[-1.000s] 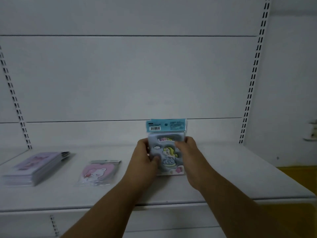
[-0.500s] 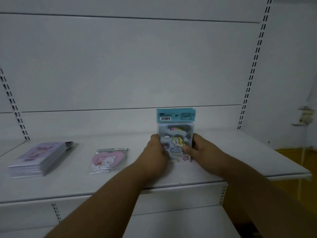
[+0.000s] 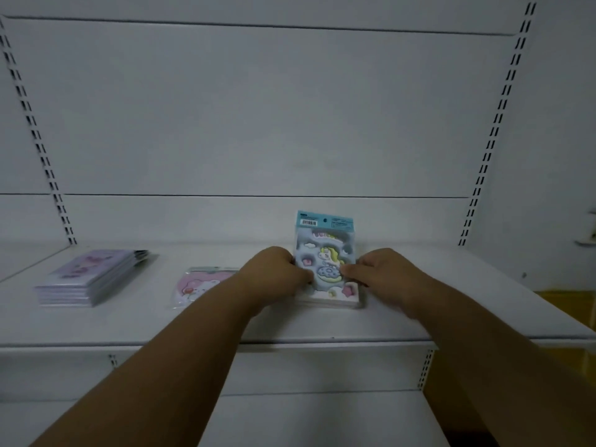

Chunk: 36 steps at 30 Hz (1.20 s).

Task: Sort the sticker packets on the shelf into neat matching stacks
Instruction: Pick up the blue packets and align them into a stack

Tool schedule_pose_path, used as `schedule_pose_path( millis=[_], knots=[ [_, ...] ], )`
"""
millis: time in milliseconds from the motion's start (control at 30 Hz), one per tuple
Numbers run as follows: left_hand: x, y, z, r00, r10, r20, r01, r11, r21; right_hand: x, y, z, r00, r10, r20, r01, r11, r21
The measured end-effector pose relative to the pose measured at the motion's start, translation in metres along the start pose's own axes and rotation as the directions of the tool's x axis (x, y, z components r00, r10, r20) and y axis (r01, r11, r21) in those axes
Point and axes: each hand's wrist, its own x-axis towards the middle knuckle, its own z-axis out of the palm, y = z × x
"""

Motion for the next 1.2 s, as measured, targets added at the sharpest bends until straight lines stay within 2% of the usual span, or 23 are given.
schedule_pose_path(
  millis=[67, 167, 233, 333, 433, 533, 633, 867, 1200],
  knots=[
    [0.007, -0.001, 0.002, 0.999, -0.048, -0.008, 0.049, 0.992, 0.115, 0.004, -0.001, 0.004, 1.0, 0.017, -0.011, -0.018, 0.997, -0.077],
    [0.011, -0.002, 0.006, 0.998, -0.054, 0.045, 0.03, 0.906, 0.422, 0.008, -0.001, 0.009, 0.999, 0.031, -0.027, -0.036, 0.971, -0.238],
    [0.016, -0.005, 0.01, 0.998, -0.061, 0.019, 0.047, 0.905, 0.423, 0.009, -0.001, 0.009, 0.999, 0.022, -0.04, -0.033, 0.952, -0.304],
    [0.015, -0.008, 0.011, 0.994, -0.038, -0.102, 0.074, 0.921, 0.383, 0.003, 0.0, 0.005, 0.999, -0.021, -0.047, 0.004, 0.945, -0.328],
    [-0.003, -0.01, 0.009, 0.972, 0.078, -0.222, 0.03, 0.894, 0.447, -0.015, 0.008, -0.001, 0.988, -0.133, -0.075, 0.091, 0.907, -0.411],
    [-0.023, -0.014, 0.011, 0.972, 0.154, -0.175, -0.032, 0.832, 0.554, -0.033, 0.016, 0.001, 0.975, -0.221, -0.006, 0.195, 0.874, -0.445],
    [-0.026, -0.02, 0.017, 0.964, 0.224, -0.141, -0.095, 0.791, 0.604, -0.035, 0.018, 0.004, 0.967, -0.254, 0.033, 0.238, 0.845, -0.479],
    [-0.027, -0.027, 0.022, 0.95, 0.244, -0.193, -0.097, 0.822, 0.561, -0.034, 0.018, 0.007, 0.96, -0.277, 0.041, 0.258, 0.817, -0.516],
    [-0.029, -0.029, 0.02, 0.96, 0.229, -0.161, -0.109, 0.835, 0.539, -0.033, 0.021, 0.007, 0.96, -0.277, 0.044, 0.258, 0.808, -0.53]
  ],
)
